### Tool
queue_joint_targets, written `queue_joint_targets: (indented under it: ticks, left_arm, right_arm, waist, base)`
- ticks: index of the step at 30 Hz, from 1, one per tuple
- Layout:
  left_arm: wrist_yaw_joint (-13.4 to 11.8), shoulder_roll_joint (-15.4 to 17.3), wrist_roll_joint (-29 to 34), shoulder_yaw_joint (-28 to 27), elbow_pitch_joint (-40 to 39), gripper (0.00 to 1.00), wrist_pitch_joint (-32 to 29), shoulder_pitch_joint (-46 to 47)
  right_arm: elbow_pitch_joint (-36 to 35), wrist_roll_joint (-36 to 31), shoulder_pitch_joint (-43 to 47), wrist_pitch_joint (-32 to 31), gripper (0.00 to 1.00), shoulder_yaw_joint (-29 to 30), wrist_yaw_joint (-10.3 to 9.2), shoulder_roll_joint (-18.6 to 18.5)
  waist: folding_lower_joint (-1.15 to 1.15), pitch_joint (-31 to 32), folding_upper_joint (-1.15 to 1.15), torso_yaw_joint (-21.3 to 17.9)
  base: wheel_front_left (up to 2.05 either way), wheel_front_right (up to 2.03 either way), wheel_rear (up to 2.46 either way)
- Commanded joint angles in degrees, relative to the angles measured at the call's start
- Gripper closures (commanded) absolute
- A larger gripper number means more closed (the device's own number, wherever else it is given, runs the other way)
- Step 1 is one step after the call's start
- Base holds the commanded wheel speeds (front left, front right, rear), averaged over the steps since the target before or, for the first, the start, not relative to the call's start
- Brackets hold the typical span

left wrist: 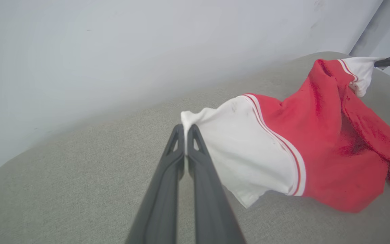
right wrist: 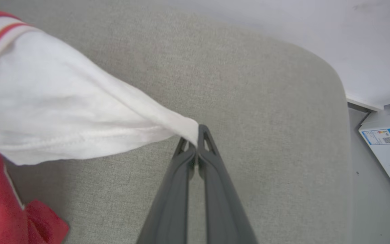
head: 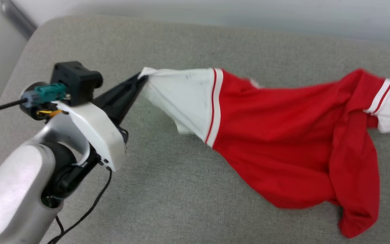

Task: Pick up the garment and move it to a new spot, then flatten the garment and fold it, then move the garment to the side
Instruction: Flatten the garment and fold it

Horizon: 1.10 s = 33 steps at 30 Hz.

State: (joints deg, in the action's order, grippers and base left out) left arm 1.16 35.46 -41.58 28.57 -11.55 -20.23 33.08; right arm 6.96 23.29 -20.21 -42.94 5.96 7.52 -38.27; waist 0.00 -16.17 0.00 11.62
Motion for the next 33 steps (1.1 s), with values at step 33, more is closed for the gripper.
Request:
queue_joint_targets:
  ticks: [33]
  left_arm:
    - [-6.6,9.4,1.1,-21.4,-4.4,1.00,11.0,11.3]
  right_arm:
    - [-13.8,9.5,-29.1,9.0,1.00,-7.9,-0.06,-1.7]
  waist:
    - [0.00,8.1,0.00,-5.3]
  base:
    - [0.00,0.00,0.00]
